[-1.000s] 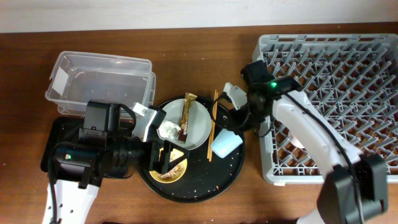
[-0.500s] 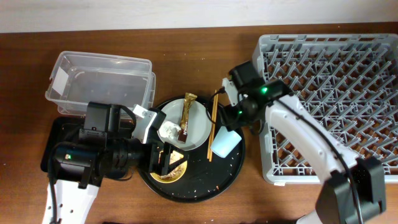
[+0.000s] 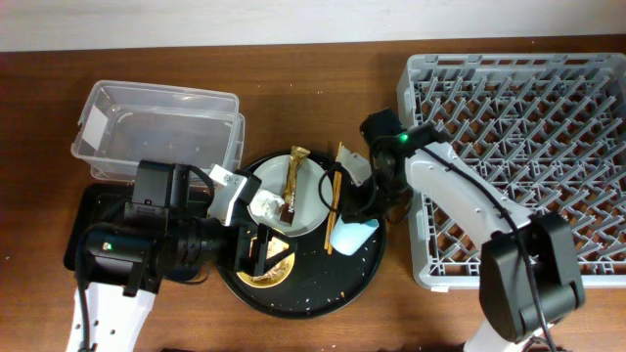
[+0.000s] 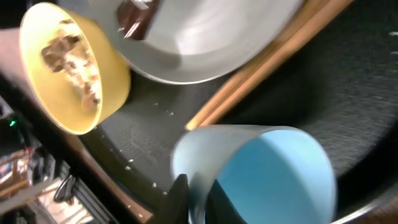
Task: Sort waste into correct bins and load items into the dishwasher rack
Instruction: 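Grasp the blue cup on the round tray with the right gripper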
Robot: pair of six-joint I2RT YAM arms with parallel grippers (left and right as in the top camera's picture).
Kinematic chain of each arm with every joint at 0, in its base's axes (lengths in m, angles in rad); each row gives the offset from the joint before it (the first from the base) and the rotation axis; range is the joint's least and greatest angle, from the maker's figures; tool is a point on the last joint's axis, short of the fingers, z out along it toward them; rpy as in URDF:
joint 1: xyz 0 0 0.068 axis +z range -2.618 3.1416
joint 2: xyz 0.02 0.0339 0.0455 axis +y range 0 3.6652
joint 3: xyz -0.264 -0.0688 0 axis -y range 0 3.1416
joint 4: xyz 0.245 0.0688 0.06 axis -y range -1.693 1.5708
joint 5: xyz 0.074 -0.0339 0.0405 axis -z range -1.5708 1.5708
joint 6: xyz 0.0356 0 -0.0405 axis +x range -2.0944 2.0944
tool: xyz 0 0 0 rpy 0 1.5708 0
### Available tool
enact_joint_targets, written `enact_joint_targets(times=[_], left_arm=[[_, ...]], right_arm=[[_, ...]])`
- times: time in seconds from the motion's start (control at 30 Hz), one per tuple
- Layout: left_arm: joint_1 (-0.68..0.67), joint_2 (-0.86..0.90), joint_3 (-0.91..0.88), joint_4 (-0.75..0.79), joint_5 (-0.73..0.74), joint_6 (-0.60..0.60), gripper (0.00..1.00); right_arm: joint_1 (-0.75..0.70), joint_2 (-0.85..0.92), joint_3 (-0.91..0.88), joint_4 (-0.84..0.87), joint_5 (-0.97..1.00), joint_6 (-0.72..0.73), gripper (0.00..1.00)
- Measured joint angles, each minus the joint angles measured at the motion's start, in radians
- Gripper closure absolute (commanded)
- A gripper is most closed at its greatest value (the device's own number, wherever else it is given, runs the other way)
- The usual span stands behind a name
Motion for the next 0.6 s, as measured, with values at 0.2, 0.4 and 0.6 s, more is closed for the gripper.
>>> enact_joint_targets(times=[0.2,0.4,0.6], left_arm=[[0.0,0.0,0.0,0.0,0.0,0.0,0.01],[0.0,-0.001,0.0,0.016,0.0,0.0,0.01],[0.0,-0.001,0.0,0.016,0.0,0.0,0.01]], right_arm=[[0.01,-0.096,-0.009,-0.013,0.159,0.147,0.96],[0.179,-0.175,-0.01,-0.013,0.377,0.354,0.96],[0.291,-0.133,-0.033,0.024,0.558,0.559,0.89]])
